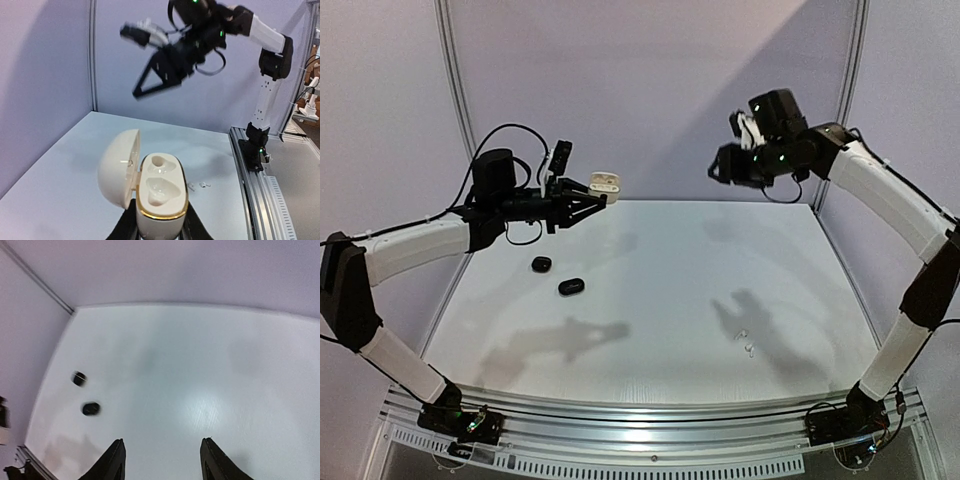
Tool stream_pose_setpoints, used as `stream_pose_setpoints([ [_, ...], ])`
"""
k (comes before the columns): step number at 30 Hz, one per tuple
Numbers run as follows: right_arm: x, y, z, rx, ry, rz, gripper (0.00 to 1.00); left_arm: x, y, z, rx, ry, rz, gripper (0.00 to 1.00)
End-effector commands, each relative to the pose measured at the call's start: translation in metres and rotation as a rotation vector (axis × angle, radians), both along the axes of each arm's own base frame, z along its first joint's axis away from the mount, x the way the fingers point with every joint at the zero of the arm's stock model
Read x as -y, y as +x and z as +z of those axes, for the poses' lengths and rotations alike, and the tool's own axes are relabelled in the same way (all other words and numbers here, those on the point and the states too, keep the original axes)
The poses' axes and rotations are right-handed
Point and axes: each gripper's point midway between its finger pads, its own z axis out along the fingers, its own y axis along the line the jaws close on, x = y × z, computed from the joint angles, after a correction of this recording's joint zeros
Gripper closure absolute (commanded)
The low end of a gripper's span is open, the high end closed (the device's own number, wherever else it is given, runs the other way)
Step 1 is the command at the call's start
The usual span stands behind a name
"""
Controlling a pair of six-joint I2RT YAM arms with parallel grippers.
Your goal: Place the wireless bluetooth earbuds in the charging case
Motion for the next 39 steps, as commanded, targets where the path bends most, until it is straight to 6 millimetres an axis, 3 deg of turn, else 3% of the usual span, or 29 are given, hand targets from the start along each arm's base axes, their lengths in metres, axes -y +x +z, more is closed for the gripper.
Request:
stream_pose_setpoints([
  [1,0.057,-0.053,-0.136,-0.421,-0.278,-0.234,0.50,-0.010,0.011,0.013,0.025,-0.077,0.070,1.00],
  [9,0.089,-0.123,-0.230,-0.710,-0.437,-0.190,0.52,0.003,0.001,0.001,0.072,-0.092,0.025,1.00],
  [15,0.078,-0.153,-0.265,-0.791,-0.489,-0.105,0.49,0.007,-0.010,-0.012,0.060,-0.103,0.011,1.00],
  [18,0.082,-0.169,-0.283,-0.846,-0.522,-0.100,0.48,0.009,-0.013,-0.015,0.038,-0.105,0.014,1.00],
  [21,0.075,-0.179,-0.292,-0.867,-0.495,-0.079,0.49,0.008,-0.015,-0.018,0.029,-0.105,0.018,1.00],
  [26,0.068,-0.178,-0.307,-0.856,-0.486,-0.045,0.51,0.008,-0.017,-0.018,0.025,-0.107,0.021,1.00],
  [39,0.093,-0.184,-0.323,-0.868,-0.624,-0.070,0.62,0.007,-0.019,-0.016,0.029,-0.108,0.020,1.00],
])
